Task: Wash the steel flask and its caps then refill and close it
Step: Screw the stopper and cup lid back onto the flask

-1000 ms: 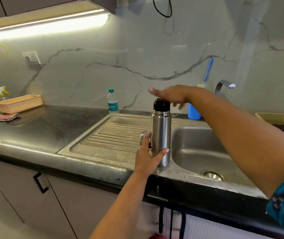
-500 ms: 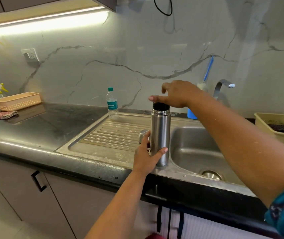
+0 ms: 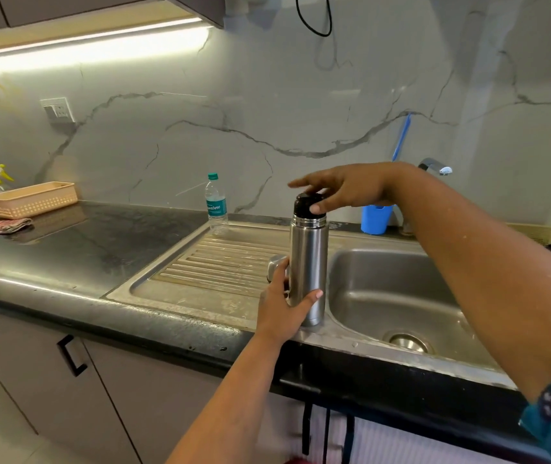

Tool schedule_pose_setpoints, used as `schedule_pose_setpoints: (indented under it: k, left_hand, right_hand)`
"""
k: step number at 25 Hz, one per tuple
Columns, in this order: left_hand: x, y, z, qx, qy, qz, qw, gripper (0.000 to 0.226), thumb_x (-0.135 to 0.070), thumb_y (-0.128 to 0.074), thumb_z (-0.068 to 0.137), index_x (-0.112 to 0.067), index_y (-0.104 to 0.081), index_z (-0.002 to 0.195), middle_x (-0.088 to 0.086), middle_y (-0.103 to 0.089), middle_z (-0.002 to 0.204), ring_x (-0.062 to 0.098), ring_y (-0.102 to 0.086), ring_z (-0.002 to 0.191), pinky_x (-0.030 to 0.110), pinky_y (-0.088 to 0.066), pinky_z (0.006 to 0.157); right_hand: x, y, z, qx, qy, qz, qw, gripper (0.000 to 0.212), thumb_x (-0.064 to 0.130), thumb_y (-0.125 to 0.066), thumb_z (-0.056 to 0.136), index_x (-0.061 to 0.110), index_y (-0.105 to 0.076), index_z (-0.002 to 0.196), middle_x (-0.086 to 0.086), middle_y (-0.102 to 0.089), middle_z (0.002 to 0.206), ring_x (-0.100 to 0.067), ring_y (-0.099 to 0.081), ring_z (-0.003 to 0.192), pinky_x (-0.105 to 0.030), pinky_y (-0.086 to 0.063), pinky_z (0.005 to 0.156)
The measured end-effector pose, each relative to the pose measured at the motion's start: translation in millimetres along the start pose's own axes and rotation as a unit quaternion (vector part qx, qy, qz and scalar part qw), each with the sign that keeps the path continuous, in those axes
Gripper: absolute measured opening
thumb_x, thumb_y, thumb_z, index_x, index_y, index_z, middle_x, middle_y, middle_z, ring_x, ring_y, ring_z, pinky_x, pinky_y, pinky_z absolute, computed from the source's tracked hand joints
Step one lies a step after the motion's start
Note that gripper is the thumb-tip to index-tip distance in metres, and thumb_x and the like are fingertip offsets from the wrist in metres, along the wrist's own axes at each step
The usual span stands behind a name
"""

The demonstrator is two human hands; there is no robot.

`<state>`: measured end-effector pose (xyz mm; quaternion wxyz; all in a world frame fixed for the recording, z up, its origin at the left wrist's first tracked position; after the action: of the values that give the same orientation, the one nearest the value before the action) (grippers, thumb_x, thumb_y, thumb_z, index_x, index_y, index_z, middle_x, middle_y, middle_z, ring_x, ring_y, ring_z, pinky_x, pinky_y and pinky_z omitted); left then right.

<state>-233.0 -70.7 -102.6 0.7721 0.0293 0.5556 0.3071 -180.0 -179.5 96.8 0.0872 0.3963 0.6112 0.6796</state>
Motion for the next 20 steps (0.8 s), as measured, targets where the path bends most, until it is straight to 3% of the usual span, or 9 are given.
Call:
schedule_pose_setpoints:
  k: [2, 4, 6, 8, 9, 11, 14, 16, 20]
  left_hand:
    - [-2, -1, 0, 0.001, -0.004, 0.009, 1.0, 0.086, -0.046, -0.078, 0.08, -0.033, -0.029, 0.149, -0.004, -0.06, 0.132, 0.014, -0.061, 0.114, 0.026, -0.048, 0.094]
    - [-7, -2, -2, -0.006, -0.013, 0.023, 1.0, 0.084, -0.042, -0.078, 0.082, -0.031, -0.029, 0.149, -0.006, -0.059, 0.13, 0.01, -0.06, 0.111, 0.024, -0.048, 0.093]
    - [-10, -2, -2, -0.015, -0.018, 0.032, 0.999, 0.084, -0.04, -0.078, 0.082, -0.028, -0.029, 0.149, -0.007, -0.059, 0.129, 0.007, -0.059, 0.108, 0.023, -0.048, 0.093]
    - [-10, -2, -2, -0.014, -0.02, 0.034, 0.999, 0.085, -0.04, -0.078, 0.082, -0.027, -0.029, 0.15, -0.008, -0.058, 0.129, 0.008, -0.059, 0.109, 0.019, -0.045, 0.092]
    - [-10, -1, -3, -0.013, -0.018, 0.035, 0.999, 0.084, -0.04, -0.078, 0.082, -0.028, -0.029, 0.15, -0.008, -0.058, 0.129, 0.007, -0.058, 0.108, 0.017, -0.044, 0.09]
    - [-9, -2, -3, -0.007, -0.009, 0.033, 0.999, 0.085, -0.041, -0.078, 0.082, -0.029, -0.029, 0.15, -0.009, -0.058, 0.128, 0.003, -0.056, 0.105, 0.014, -0.042, 0.088]
    - [-7, -2, -2, -0.003, -0.006, 0.029, 1.0, 0.085, -0.042, -0.078, 0.082, -0.031, -0.028, 0.15, -0.01, -0.058, 0.129, 0.005, -0.057, 0.108, 0.017, -0.044, 0.09]
    - [-7, -3, 0, -0.005, -0.008, 0.032, 0.999, 0.085, -0.042, -0.078, 0.082, -0.03, -0.028, 0.15, -0.009, -0.058, 0.129, 0.006, -0.058, 0.109, 0.019, -0.044, 0.091]
    - [-7, -3, 0, -0.014, -0.012, 0.044, 0.999, 0.086, -0.041, -0.078, 0.082, -0.027, -0.028, 0.151, -0.007, -0.058, 0.13, 0.011, -0.06, 0.113, 0.018, -0.043, 0.09]
  right_hand:
    - [2, 3, 1, -0.018, 0.016, -0.052, 0.998, 0.046, 0.027, -0.059, 0.095, 0.037, -0.047, 0.138, 0.001, -0.051, 0.138, -0.018, -0.048, 0.124, -0.043, -0.037, 0.108]
    - [5, 7, 9, -0.074, -0.001, -0.154, 0.985, 0.041, 0.039, -0.058, 0.094, 0.031, -0.052, 0.133, -0.001, -0.056, 0.13, -0.016, -0.051, 0.113, -0.035, -0.041, 0.097]
    - [10, 6, 17, -0.146, -0.028, -0.241, 0.959, 0.048, 0.053, -0.057, 0.09, 0.019, -0.056, 0.124, -0.006, -0.061, 0.116, -0.016, -0.052, 0.096, -0.028, -0.04, 0.079]
    - [12, 4, 21, -0.196, -0.04, -0.259, 0.945, 0.056, 0.06, -0.057, 0.086, 0.013, -0.056, 0.115, -0.007, -0.062, 0.107, -0.017, -0.052, 0.089, -0.027, -0.039, 0.072]
    - [10, 4, 21, -0.19, -0.043, -0.236, 0.952, 0.059, 0.062, -0.058, 0.084, 0.013, -0.056, 0.116, -0.005, -0.061, 0.108, -0.017, -0.052, 0.092, -0.028, -0.041, 0.075]
    - [0, 3, 19, -0.103, -0.045, -0.13, 0.985, 0.061, 0.06, -0.059, 0.084, 0.019, -0.052, 0.128, -0.002, -0.055, 0.12, -0.019, -0.05, 0.108, -0.034, -0.043, 0.092]
    - [-4, -2, 9, 0.001, 0.001, 0.019, 1.0, 0.048, 0.034, -0.063, 0.091, 0.034, -0.048, 0.137, 0.002, -0.05, 0.136, -0.019, -0.047, 0.124, -0.043, -0.037, 0.109]
    - [-4, 3, 9, -0.026, 0.02, -0.018, 0.999, 0.043, 0.032, -0.064, 0.091, 0.035, -0.053, 0.133, 0.004, -0.055, 0.13, -0.018, -0.05, 0.12, -0.042, -0.039, 0.106]
    - [4, 8, 12, -0.105, 0.014, -0.14, 0.985, 0.043, 0.045, -0.063, 0.088, 0.03, -0.056, 0.128, 0.001, -0.058, 0.125, -0.014, -0.052, 0.107, -0.033, -0.043, 0.095]
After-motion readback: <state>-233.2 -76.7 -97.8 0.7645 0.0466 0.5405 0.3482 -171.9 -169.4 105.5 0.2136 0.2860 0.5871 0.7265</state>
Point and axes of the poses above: each hand's wrist, its own z-axis towards the middle knuckle, its own y-axis out of the back of the hand, x = y × z, the point moved 8 cm from there along z, towards the middle knuckle
